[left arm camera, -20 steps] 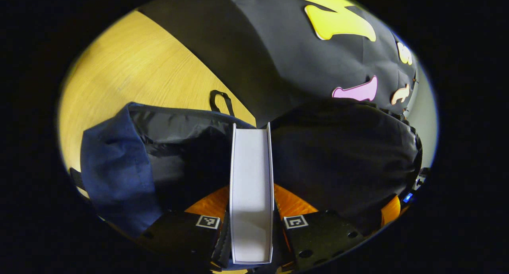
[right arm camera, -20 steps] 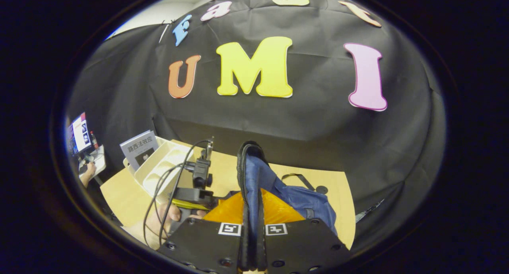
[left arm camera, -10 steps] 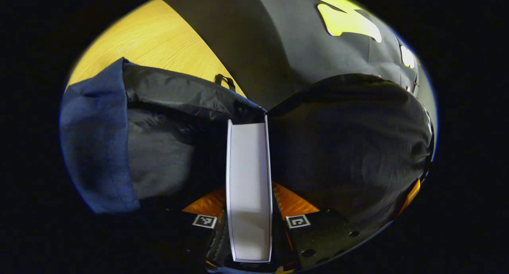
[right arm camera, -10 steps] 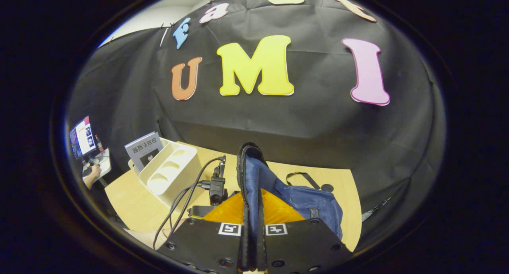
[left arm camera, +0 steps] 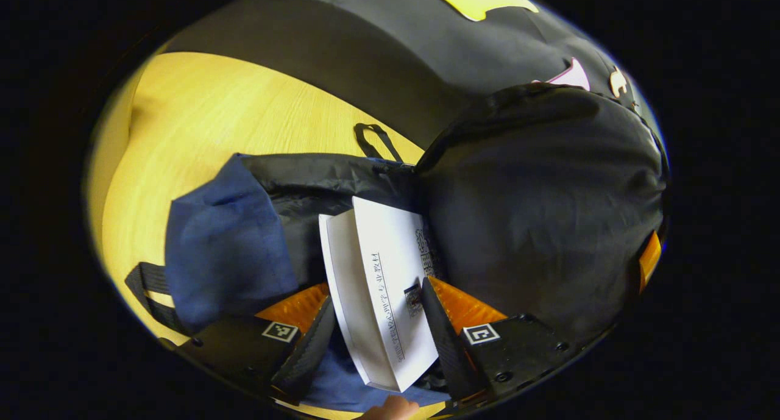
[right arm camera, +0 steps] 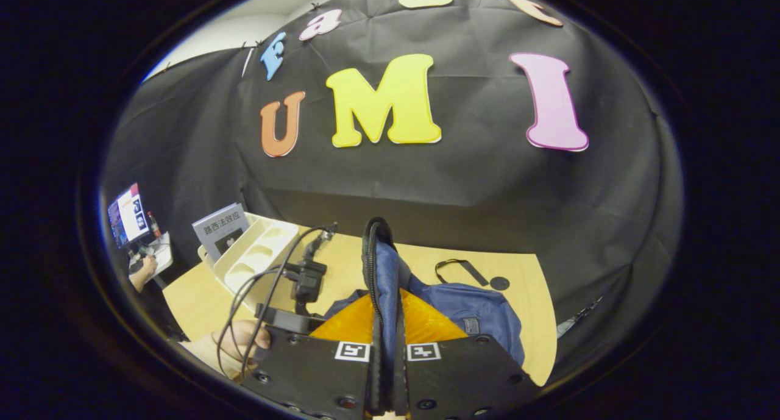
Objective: Open the schoolbag, grab two books from the bookshelf and put them into the schoolbag.
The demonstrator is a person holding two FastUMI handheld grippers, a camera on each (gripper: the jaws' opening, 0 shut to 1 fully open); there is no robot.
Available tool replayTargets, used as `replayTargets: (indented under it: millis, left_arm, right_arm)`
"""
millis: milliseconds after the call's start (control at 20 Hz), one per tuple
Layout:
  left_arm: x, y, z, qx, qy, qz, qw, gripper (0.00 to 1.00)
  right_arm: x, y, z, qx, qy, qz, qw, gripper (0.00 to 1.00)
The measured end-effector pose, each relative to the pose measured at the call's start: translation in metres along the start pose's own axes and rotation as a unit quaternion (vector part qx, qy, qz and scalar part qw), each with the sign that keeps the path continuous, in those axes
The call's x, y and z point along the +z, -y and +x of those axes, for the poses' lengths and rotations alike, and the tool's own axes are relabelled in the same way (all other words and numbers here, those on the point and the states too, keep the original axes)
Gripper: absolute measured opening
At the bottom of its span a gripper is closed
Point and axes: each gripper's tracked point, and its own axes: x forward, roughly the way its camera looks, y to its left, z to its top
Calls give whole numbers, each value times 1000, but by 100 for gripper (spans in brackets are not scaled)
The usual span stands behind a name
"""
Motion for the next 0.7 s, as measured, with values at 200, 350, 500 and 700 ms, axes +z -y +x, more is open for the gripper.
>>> replayTargets:
  millis: [200, 350, 500, 700]
  left_arm:
    - [19, -4, -29, 48, 20, 59, 997, 83]
    - [37, -4, -55, 65, 42, 86, 993, 84]
    - [45, 1, -94, 82, 62, 140, 985, 84]
    - [74, 11, -154, 107, 104, 187, 971, 89]
  right_arm:
    - [-3, 1, -2, 1, 3, 3, 1000, 7]
    - [-6, 3, -1, -3, 0, 1, 1000, 7]
    - [-7, 3, -4, -9, -1, -7, 1000, 8]
    - [-7, 6, -9, -18, 3, -12, 1000, 7]
